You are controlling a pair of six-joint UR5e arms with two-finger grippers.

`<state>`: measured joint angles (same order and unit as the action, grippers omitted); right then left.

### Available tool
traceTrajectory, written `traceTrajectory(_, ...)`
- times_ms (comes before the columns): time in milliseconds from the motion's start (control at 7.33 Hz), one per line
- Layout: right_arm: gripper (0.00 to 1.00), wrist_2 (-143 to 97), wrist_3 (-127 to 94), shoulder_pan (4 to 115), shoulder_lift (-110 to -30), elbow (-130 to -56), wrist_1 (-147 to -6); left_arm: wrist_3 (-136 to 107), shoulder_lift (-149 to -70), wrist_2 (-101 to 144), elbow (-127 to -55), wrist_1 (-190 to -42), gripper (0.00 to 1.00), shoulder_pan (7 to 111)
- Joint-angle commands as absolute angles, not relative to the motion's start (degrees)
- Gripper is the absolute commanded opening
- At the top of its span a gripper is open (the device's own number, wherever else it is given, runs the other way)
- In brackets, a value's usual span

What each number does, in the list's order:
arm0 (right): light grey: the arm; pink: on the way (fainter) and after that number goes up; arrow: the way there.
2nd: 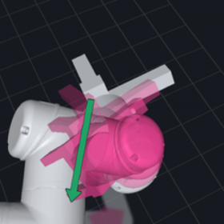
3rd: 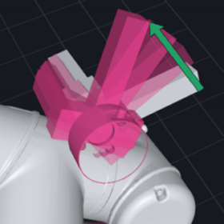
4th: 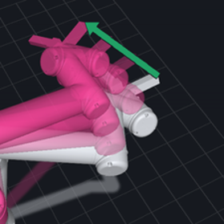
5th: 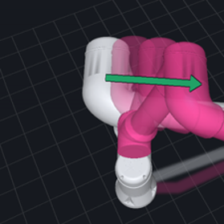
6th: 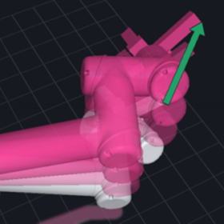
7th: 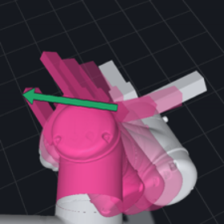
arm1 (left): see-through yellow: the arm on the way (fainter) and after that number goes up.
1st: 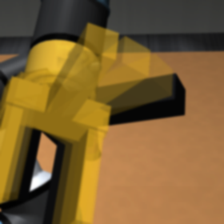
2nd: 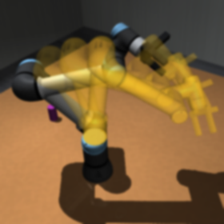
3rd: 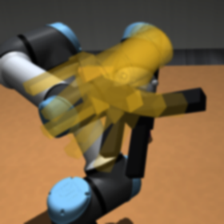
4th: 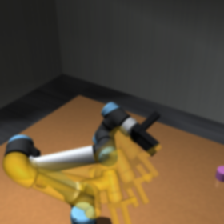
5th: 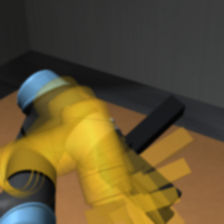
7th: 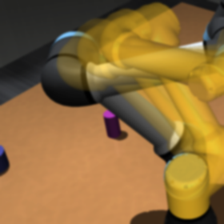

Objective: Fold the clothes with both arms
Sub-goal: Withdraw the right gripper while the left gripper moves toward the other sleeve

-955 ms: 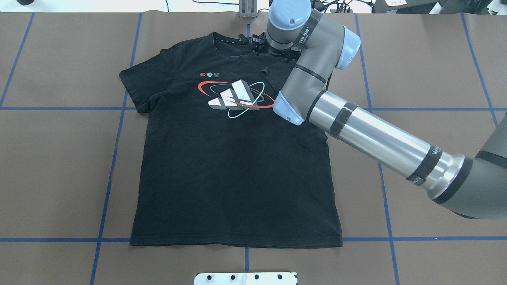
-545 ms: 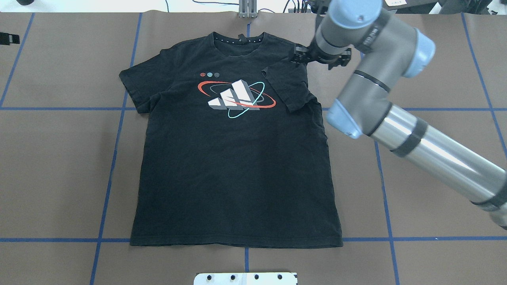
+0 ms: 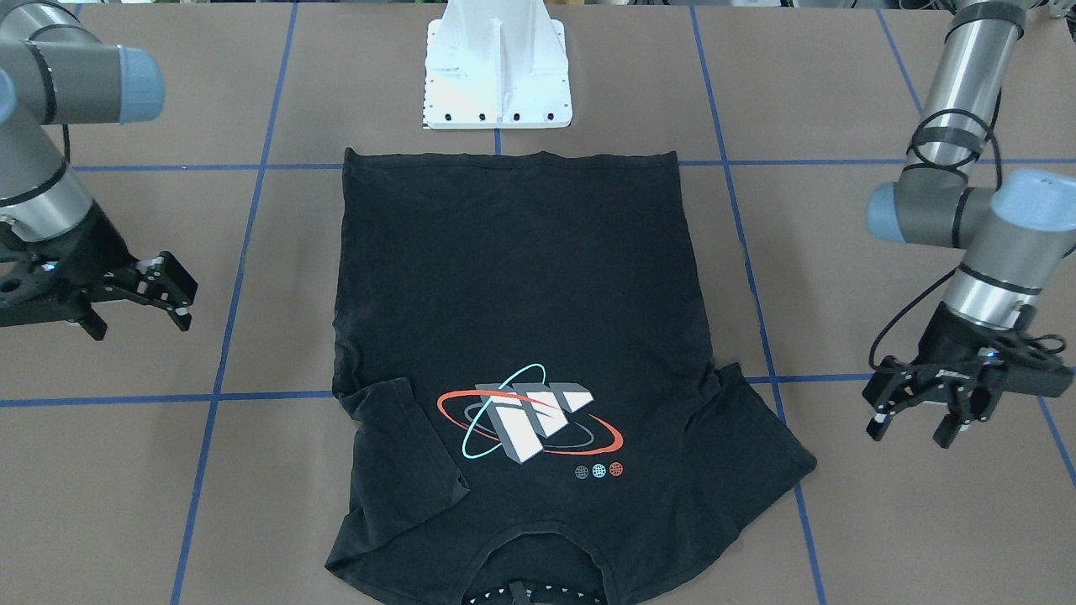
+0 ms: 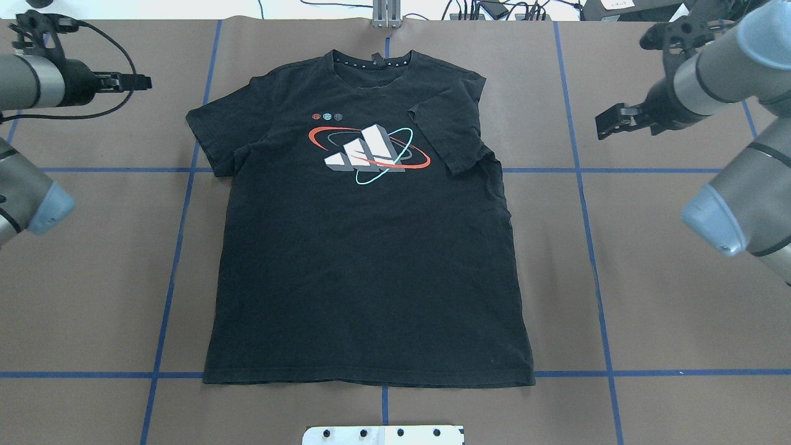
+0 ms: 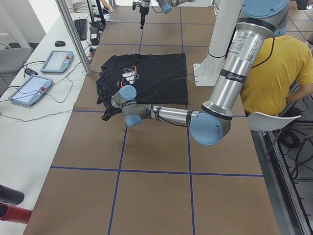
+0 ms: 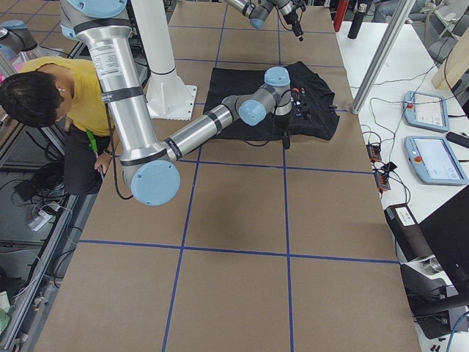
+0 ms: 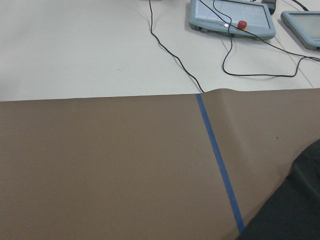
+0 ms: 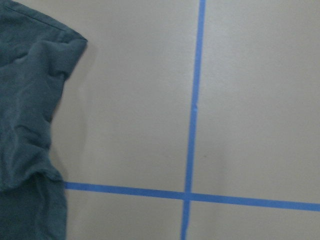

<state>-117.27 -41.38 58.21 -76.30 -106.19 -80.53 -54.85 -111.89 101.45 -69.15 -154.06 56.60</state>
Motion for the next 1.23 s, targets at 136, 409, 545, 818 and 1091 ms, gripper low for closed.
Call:
traceTrajectory(136,1.0,-120.13,-36.21,61.17,-81.46,-106.35,-77.37,-58.08,-117.24,93.17,-60.93,-156.7,0.96,49.58)
traceTrajectory(409,1.0,-120.67,-36.3,61.43,-82.44,-106.17,-75.15,-57.92,-117.33,92.29,-60.29,-156.62,0.85,49.31)
traceTrajectory(545,1.0,-120.67,-36.3,61.44,-82.44,-106.26,-75.15,-57.66,-117.42,92.29,-60.29,-156.62,0.71,49.22)
traceTrajectory(818,1.0,-120.59,-36.3,61.44,-82.44,-106.26,-75.15,-57.48,-117.25,92.2,-60.12,-156.53,0.7,48.69)
traceTrajectory(1091,1.0,-120.59,-36.3,61.52,-82.44,-106.17,-75.15,-57.39,-117.07,92.11,-60.03,-156.53,0.64,48.6)
